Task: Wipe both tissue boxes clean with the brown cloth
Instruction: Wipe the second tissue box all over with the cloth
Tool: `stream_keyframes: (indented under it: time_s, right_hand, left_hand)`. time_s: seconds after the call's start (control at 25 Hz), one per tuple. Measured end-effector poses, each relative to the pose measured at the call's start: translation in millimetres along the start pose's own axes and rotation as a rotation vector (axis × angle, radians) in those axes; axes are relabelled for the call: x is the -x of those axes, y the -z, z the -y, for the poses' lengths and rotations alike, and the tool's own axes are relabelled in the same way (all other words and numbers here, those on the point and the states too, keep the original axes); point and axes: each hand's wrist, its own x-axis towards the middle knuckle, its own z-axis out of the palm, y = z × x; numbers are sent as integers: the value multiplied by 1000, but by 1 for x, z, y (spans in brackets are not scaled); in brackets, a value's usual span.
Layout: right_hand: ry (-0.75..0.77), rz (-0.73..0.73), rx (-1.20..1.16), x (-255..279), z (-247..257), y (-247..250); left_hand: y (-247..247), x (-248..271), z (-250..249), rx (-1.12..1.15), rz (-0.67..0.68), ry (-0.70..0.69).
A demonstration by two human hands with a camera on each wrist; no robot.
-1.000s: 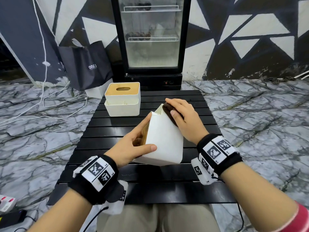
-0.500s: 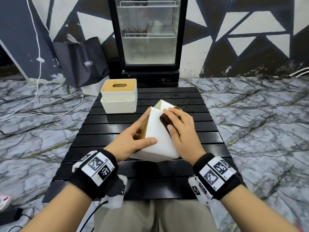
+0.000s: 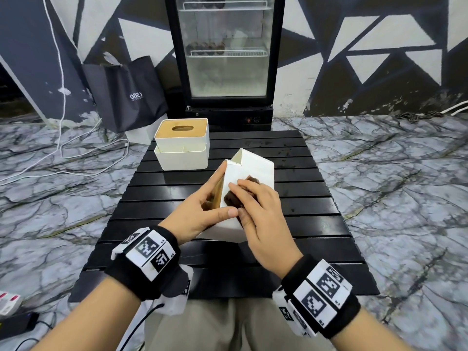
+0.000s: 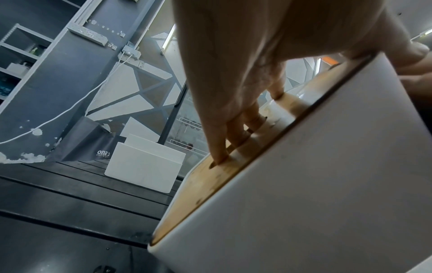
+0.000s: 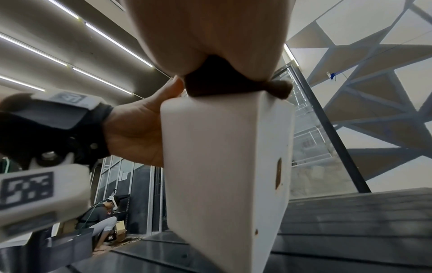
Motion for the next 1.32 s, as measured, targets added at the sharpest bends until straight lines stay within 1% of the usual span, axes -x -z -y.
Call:
stream_keyframes:
  time_s: [0.16, 0.28, 0.36, 0.48, 0.68, 0.84, 0.92, 1.08, 1.2, 1.32]
  right_hand:
    - [28, 62, -32, -20, -6, 3]
    - [-9, 46, -26, -19, -12, 7]
    - [1, 36, -5, -10, -8, 6]
    - [37, 41, -1, -5, -1, 1]
    - [70, 101, -4, -26, -7, 4]
    - [101, 103, 36, -41, -21, 10]
    - [83, 94, 57, -46, -28, 11]
    - [26, 100, 85, -57, -34, 16]
    - [-28, 141, 80, -65, -34, 23]
    - [-65, 179, 65, -71, -35, 31]
  left_hand:
    - [1, 0, -1, -18, -2, -11]
    - [1, 1, 1, 39, -37, 9]
    - [1, 2, 1, 34, -46, 10]
    - [2, 2, -1, 2, -14, 15]
    - [2, 2, -2, -108, 9, 4]
    - [3, 4, -1, -86, 30, -1]
    - [5, 4, 0, -80, 57, 2]
    - [8, 2, 0, -117, 84, 55]
    - [13, 3, 0, -115, 93, 75]
    - [18, 5, 1, -82, 131, 90]
